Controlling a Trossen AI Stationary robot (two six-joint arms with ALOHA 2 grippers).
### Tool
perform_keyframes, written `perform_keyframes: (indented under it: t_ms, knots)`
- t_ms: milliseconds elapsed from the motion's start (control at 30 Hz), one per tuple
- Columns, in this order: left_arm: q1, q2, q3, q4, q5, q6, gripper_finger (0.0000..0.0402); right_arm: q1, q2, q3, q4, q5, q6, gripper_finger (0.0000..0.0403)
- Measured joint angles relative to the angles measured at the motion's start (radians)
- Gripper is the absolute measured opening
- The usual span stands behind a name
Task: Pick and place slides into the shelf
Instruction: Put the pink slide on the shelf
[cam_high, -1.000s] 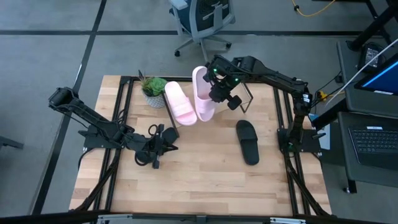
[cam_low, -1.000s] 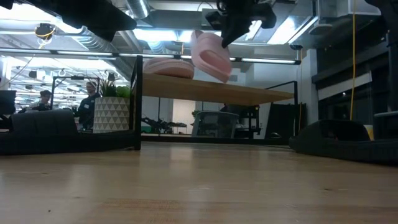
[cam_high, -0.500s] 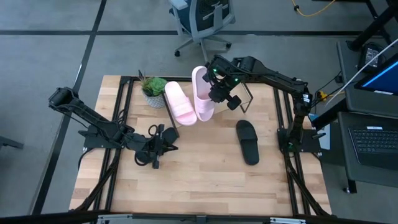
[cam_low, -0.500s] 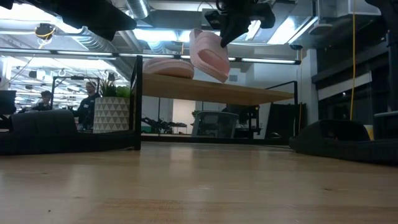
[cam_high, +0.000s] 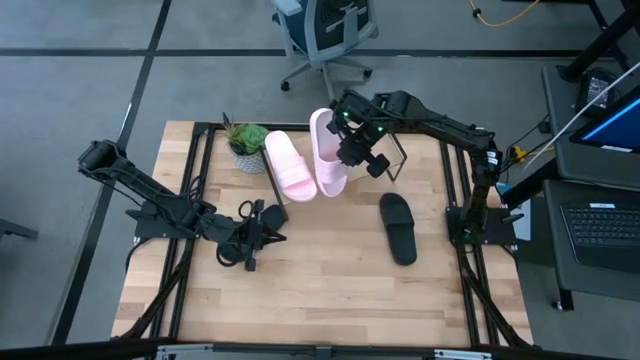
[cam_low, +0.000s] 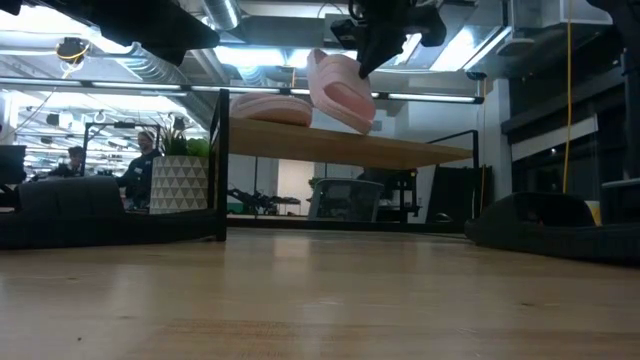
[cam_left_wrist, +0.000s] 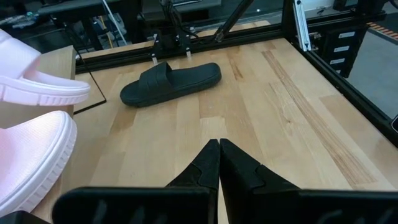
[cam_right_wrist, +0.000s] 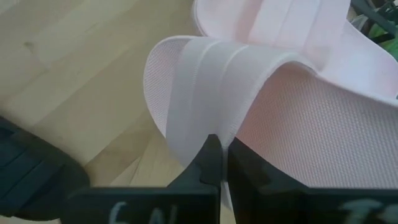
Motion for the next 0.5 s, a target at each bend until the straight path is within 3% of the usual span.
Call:
perform_keyframes:
  t_ms: [500]
  knots:
    - [0.0, 0.0, 0.0, 0.0, 0.0, 0.0, 0.0005, -0.003, 0.062, 0.001, 0.059, -0.003, -0.018, 0.0011]
